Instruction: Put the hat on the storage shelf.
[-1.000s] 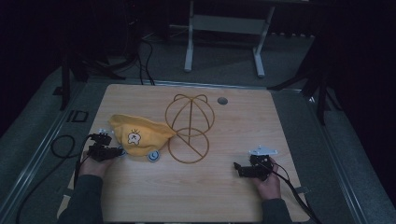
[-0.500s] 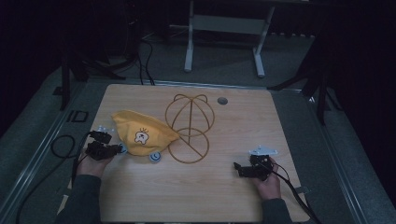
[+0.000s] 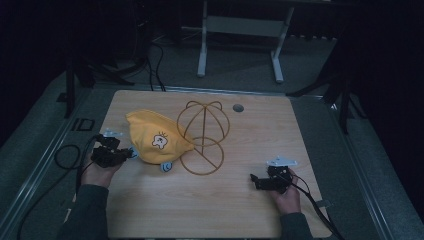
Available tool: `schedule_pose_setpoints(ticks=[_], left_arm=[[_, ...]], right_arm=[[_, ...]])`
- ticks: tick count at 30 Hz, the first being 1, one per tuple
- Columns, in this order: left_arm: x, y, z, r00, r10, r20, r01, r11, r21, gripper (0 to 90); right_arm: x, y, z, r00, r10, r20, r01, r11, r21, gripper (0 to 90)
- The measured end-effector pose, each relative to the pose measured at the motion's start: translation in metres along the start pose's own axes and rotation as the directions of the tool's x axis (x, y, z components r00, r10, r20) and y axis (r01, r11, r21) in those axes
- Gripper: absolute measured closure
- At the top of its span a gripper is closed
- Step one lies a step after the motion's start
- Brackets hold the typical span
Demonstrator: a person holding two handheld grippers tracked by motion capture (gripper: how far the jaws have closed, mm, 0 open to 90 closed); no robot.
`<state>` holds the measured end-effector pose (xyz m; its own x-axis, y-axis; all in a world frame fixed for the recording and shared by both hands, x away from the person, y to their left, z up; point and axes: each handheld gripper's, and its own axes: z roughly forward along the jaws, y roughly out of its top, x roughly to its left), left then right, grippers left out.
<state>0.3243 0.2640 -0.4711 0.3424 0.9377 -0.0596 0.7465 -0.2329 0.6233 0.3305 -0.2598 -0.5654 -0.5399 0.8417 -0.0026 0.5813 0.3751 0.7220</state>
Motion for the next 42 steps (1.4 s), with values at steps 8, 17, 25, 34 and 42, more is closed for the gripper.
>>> schedule_pose_setpoints(ticks=[8,17,25,34,42], left_arm=[[0.0,0.007,-0.008,0.9999,0.016,-0.001,-0.016,0.9998,-0.008,84.4],[-0.002,0.014,-0.015,0.9988,0.049,-0.004,-0.049,0.9988,0.007,84.4],[-0.004,0.019,-0.02,0.9971,0.076,-0.002,-0.076,0.9968,0.025,84.4],[-0.007,0.025,-0.027,0.9921,0.125,0.014,-0.125,0.9908,0.052,84.4],[-0.008,0.028,-0.031,0.9883,0.15,0.027,-0.152,0.9857,0.073,84.4]], right_arm=[[0.0,0.0,0.0,1.0,0.001,0.0,-0.001,1.0,0.0,11.2],[0.0,0.0,0.0,1.0,0.001,0.0,-0.001,1.0,0.0,11.2],[0.0,0.0,0.0,1.0,0.001,0.0,-0.001,1.0,0.0,11.2],[0.0,0.0,0.0,1.0,0.001,0.0,-0.001,1.0,0.0,11.2],[0.0,0.0,0.0,1.0,0.0,0.0,0.0,1.0,0.0,11.2]])
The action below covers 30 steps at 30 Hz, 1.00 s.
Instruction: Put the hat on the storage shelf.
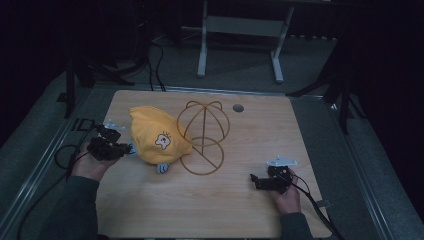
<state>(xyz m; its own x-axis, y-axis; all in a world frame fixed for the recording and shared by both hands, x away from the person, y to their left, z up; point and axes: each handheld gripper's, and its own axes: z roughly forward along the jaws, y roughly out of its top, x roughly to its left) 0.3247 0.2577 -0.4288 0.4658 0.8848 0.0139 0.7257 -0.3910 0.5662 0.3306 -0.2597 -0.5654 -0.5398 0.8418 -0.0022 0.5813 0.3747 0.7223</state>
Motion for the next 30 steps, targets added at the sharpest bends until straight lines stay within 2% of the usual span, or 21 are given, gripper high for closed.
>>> schedule_pose_setpoints(ticks=[2,11,30], left_arm=[[0.002,0.003,-0.006,0.9995,0.018,0.024,-0.018,0.9998,0.009,84.3],[0.003,0.004,-0.012,0.9994,0.028,0.022,-0.029,0.9995,0.014,84.3],[0.001,0.014,-0.033,0.9964,0.083,0.017,-0.083,0.9961,0.029,84.3]], right_arm=[[0.0,0.0,0.0,1.0,0.001,0.0,-0.001,1.0,0.0,11.2],[0.0,0.0,0.0,1.0,0.001,0.0,-0.001,1.0,0.001,11.2],[0.0,0.0,0.0,1.0,0.0,0.0,0.0,1.0,0.001,11.2]])
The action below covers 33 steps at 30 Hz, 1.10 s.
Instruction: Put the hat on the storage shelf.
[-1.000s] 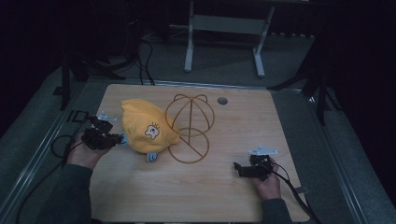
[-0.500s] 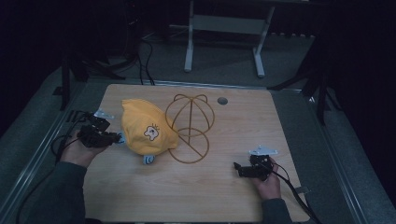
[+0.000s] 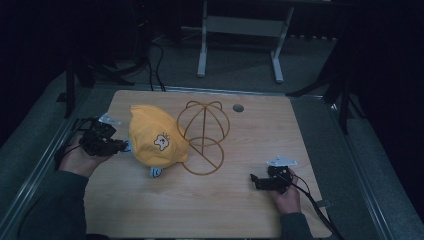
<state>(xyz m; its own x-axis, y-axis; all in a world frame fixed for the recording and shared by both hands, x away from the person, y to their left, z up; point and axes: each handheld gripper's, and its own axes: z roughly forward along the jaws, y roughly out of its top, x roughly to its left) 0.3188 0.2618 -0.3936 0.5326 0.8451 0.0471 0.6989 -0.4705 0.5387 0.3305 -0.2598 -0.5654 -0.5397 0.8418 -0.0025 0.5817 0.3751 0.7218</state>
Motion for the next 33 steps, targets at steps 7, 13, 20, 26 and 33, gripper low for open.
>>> schedule_pose_setpoints(ticks=[7,13,20,26,33], left_arm=[[0.002,0.001,-0.009,1.0,0.001,0.005,-0.001,0.9998,-0.018,84.2],[0.005,0.002,-0.016,1.0,-0.008,0.006,0.008,0.9992,-0.039,84.2],[0.008,0.005,-0.026,0.9994,-0.035,0.002,0.035,0.9946,-0.097,84.2],[0.01,0.01,-0.028,0.9989,-0.046,0.013,0.047,0.992,-0.117,83.8],[0.021,0.02,-0.006,0.9965,-0.083,-0.004,0.083,0.9913,-0.103,82.2]], right_arm=[[0.0,0.0,0.0,1.0,-0.002,0.0,0.002,1.0,-0.003,11.2],[0.0,0.0,0.0,1.0,-0.001,0.0,0.001,1.0,-0.001,11.2],[0.0,0.0,0.0,1.0,-0.001,0.0,0.001,1.0,-0.001,11.2],[0.0,0.0,0.0,1.0,-0.001,0.0,0.001,1.0,-0.002,11.2],[0.0,0.0,0.0,1.0,0.0,0.0,0.0,1.0,-0.002,11.2]])
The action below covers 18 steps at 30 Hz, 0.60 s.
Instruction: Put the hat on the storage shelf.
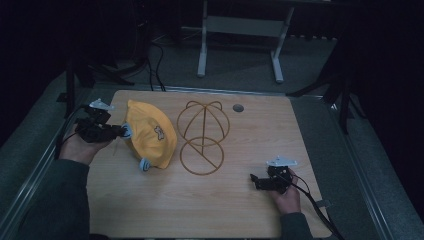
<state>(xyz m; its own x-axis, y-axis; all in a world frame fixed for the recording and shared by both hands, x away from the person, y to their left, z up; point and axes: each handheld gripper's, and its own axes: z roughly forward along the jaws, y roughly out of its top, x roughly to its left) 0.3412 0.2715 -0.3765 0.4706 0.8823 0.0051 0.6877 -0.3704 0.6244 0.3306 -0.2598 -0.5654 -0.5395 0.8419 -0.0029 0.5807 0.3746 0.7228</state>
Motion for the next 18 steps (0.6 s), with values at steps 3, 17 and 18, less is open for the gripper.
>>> schedule_pose_setpoints(ticks=[3,17,18], left_arm=[[0.002,0.002,0.006,0.9999,-0.002,-0.014,0.002,1.0,0.005,80.2],[0.009,0.019,0.04,0.9973,-0.058,-0.045,0.058,0.9983,0.007,60.2],[0.009,0.019,0.04,0.9973,-0.058,-0.045,0.058,0.9983,0.007,59.1]], right_arm=[[0.0,0.0,0.0,1.0,0.0,0.0,0.0,1.0,0.0,11.2],[0.0,0.0,0.0,1.0,0.0,-0.001,0.0,1.0,0.001,11.2],[0.0,0.0,0.0,1.0,0.0,-0.001,0.0,1.0,0.001,11.2]])
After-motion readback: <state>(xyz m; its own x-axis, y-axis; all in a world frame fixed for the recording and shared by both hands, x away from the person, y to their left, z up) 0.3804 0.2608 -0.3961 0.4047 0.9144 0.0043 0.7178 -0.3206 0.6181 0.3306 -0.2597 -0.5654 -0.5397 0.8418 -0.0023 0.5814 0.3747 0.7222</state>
